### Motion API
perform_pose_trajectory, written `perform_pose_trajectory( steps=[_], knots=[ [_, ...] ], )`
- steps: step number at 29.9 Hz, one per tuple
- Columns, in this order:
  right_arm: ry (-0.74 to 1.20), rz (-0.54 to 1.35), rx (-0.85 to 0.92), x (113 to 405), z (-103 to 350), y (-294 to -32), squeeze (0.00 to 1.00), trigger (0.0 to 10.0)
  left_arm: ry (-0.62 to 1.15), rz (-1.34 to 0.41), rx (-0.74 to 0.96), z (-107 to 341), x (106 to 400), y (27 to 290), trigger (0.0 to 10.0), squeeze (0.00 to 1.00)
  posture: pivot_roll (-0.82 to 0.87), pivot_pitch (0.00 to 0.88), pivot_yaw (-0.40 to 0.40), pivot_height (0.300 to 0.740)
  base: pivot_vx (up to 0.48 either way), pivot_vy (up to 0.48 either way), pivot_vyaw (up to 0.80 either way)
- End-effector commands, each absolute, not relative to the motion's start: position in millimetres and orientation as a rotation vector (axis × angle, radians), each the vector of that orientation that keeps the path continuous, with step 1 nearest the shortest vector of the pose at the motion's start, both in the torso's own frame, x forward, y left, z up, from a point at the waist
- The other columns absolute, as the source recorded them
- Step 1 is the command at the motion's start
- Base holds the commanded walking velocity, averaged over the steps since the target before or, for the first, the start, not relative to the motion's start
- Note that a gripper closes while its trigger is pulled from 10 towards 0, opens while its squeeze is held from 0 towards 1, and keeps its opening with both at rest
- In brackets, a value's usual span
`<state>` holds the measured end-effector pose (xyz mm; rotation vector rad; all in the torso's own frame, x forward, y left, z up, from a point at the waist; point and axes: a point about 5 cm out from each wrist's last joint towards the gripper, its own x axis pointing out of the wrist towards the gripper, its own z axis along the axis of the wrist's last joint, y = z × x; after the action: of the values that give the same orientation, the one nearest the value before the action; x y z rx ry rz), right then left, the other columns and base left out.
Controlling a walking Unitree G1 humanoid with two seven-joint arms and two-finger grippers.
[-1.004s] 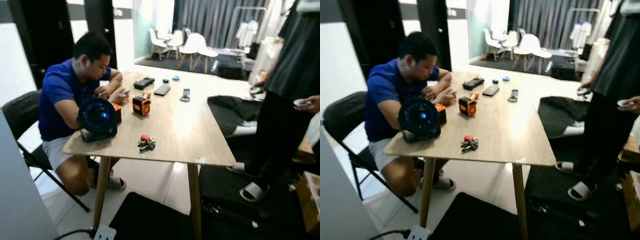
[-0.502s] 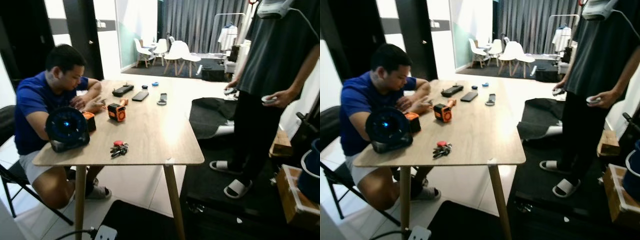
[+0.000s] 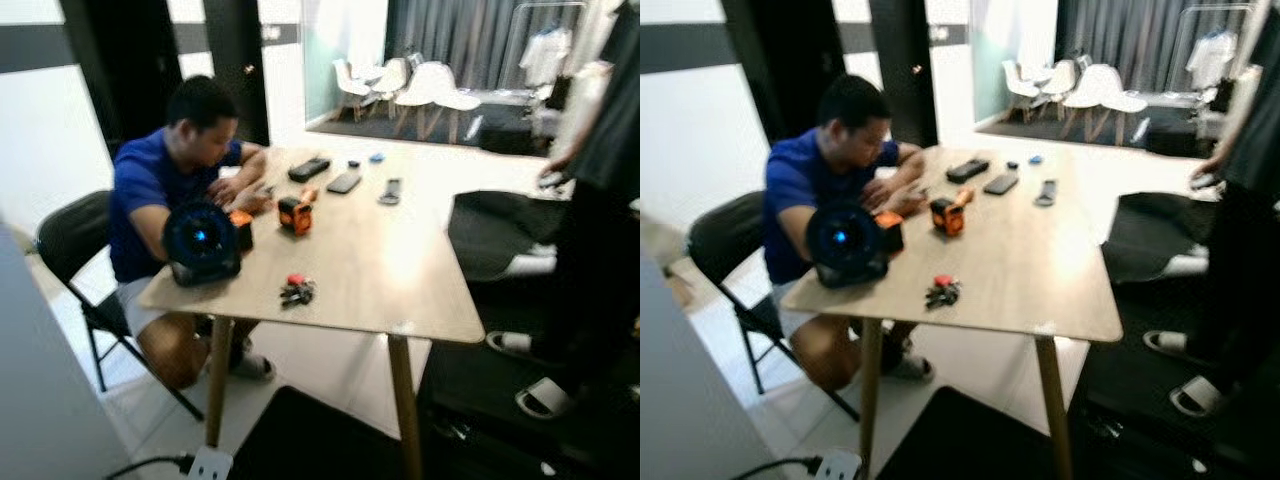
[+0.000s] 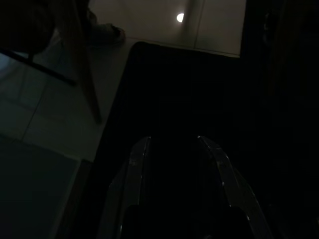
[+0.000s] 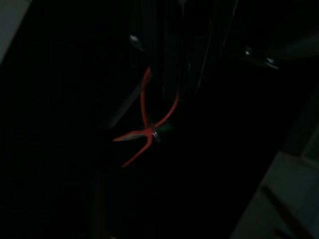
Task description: Hang keys on a hook
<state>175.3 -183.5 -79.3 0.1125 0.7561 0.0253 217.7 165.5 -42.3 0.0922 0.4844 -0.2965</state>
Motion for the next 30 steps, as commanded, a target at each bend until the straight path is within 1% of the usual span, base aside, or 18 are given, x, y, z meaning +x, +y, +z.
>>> perform_pose_trajectory(
  steps=[1,30],
  knots=[
    [0.759,0.029,0.117,174.2,-80.2,-180.5,0.00,10.0,0.502,-0.277,0.095,-44.4,215.2,171.5,10.0,0.00,0.07,0.031,0.018,0.740,0.000,0.000,0.80],
    [0.762,0.047,0.097,175.2,-79.9,-180.6,0.00,10.0,0.531,-0.276,0.103,-46.9,214.6,172.1,10.0,0.00,0.07,0.007,0.012,0.740,0.000,0.000,0.80]
  ],
)
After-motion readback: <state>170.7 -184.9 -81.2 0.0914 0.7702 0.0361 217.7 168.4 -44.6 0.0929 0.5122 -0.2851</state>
